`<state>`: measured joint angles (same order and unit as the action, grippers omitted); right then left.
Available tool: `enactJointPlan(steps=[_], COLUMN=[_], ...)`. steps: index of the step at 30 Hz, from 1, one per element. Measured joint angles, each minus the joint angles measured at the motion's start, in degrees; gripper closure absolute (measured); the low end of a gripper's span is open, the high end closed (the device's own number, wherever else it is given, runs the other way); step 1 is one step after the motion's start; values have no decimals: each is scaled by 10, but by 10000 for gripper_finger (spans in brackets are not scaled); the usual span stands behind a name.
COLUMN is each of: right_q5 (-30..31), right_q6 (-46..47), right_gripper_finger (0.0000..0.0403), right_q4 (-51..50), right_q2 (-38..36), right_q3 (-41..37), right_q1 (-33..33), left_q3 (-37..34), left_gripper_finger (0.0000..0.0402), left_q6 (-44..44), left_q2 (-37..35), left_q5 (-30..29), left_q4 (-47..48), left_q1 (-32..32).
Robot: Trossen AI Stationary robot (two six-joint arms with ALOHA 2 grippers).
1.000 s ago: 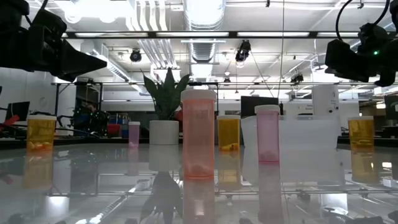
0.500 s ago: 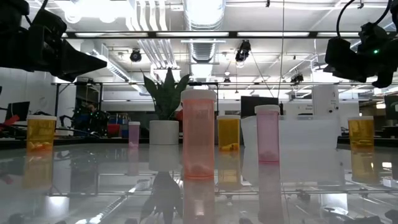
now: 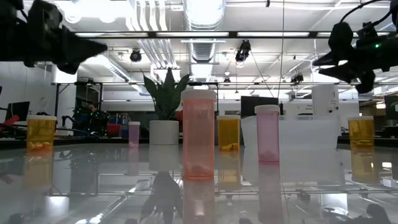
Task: Pick and place medicine bottles into bin by pill shape (circle, oval)
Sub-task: Put the large orange pill bottle into the black bin
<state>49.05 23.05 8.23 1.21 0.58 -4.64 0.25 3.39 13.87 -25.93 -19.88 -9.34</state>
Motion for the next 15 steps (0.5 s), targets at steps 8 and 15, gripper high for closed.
enactJointPlan(steps=[8, 15], right_q5=[-112, -141], right_q6=[-65, -150], right_gripper_finger=[255, 255], right_q4=[113, 197], right_q2=[19, 47], right_q3=[0, 0], right_q1=[0, 0], left_q3=[0, 0], left_gripper_finger=[400, 400], left_q6=[4, 4], left_q2=[0, 0], left_q5=[-6, -14], left_q4=[-150, -211], left_q1=[0, 0])
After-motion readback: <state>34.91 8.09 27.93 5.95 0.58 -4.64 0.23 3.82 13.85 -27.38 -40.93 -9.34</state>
